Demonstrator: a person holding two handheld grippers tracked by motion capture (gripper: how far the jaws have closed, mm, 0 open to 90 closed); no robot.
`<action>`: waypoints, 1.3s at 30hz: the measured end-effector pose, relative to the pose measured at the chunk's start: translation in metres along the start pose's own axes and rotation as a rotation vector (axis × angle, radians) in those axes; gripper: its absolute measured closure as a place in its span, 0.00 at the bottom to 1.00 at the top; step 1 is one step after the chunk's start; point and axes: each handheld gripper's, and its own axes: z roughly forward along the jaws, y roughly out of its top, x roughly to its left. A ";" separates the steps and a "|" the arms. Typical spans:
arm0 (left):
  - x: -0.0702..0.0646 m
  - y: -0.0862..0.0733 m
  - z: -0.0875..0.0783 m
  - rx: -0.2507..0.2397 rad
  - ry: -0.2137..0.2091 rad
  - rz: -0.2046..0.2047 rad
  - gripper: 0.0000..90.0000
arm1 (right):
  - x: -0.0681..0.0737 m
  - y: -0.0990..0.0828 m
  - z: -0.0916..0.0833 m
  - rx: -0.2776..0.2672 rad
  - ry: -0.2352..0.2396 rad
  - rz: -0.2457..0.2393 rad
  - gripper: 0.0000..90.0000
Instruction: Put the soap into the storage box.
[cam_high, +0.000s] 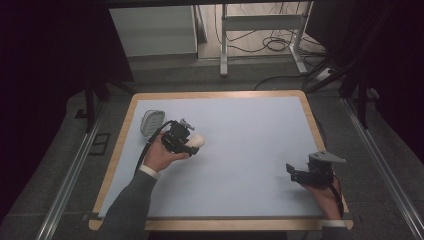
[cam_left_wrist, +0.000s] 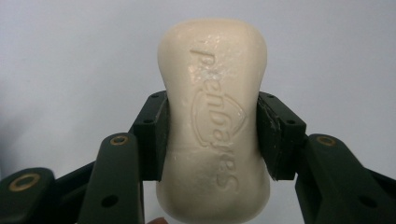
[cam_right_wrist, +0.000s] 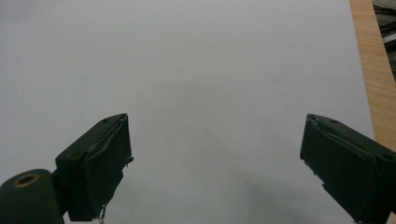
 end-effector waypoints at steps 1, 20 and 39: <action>0.001 0.000 -0.001 -0.001 0.001 -0.001 0.55 | 0.000 0.000 0.000 0.000 0.000 0.000 0.09; 0.023 0.001 -0.015 -0.012 0.044 -0.042 0.55 | 0.000 0.000 0.000 0.002 -0.003 0.001 0.10; 0.050 0.006 -0.028 -0.019 0.108 -0.090 0.55 | -0.002 0.000 0.000 0.000 -0.005 0.006 0.09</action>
